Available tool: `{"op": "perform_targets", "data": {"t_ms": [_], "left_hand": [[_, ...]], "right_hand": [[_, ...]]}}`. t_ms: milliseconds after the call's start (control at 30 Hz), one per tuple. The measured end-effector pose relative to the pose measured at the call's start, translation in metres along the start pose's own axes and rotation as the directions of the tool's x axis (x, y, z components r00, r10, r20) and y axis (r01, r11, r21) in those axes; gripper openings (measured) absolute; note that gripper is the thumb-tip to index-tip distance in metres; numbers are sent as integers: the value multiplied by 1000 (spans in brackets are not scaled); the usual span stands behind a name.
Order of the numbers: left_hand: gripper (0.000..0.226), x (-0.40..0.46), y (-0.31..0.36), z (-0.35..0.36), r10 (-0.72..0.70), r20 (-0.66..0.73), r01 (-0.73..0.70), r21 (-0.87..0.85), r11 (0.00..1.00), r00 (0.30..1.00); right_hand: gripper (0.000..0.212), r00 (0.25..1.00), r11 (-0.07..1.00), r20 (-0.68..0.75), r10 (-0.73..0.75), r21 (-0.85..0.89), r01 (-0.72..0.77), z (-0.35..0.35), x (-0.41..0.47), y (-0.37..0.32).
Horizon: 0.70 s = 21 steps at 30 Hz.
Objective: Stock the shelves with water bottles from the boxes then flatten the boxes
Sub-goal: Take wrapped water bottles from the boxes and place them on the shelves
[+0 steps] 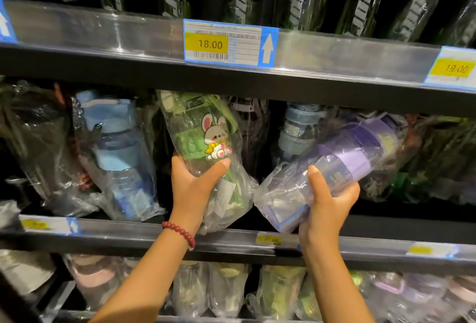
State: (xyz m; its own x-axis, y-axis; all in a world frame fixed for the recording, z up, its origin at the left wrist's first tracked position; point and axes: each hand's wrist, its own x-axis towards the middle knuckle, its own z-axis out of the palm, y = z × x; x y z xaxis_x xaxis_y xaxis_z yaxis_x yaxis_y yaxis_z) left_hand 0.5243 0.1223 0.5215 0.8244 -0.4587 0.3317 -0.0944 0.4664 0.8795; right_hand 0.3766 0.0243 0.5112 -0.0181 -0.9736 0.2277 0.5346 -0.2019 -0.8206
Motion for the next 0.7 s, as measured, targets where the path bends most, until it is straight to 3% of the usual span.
{"op": "perform_targets", "data": {"t_ms": [100,233,367,533,700], "left_hand": [[63,-1,-2,5,-7,-14,6,-18,1000,1000],[56,-4,-10,16,-37,-28,36,-13,999,999],[59,-4,-19,17,-84,42,84,7,996,996],[40,0,-18,24,-37,138,34,25,999,990],[36,17,-19,13,-54,296,-2,185,983,954]], "right_hand": [[77,995,997,-85,-56,53,61,0,-1,3],[94,979,986,-134,-153,46,160,0,2,5],[96,977,981,-94,-193,-20,192,-1,2,10],[94,965,978,-159,-207,-62,200,-8,0,15],[98,974,976,-107,-198,-111,187,-10,-1,20]]}}
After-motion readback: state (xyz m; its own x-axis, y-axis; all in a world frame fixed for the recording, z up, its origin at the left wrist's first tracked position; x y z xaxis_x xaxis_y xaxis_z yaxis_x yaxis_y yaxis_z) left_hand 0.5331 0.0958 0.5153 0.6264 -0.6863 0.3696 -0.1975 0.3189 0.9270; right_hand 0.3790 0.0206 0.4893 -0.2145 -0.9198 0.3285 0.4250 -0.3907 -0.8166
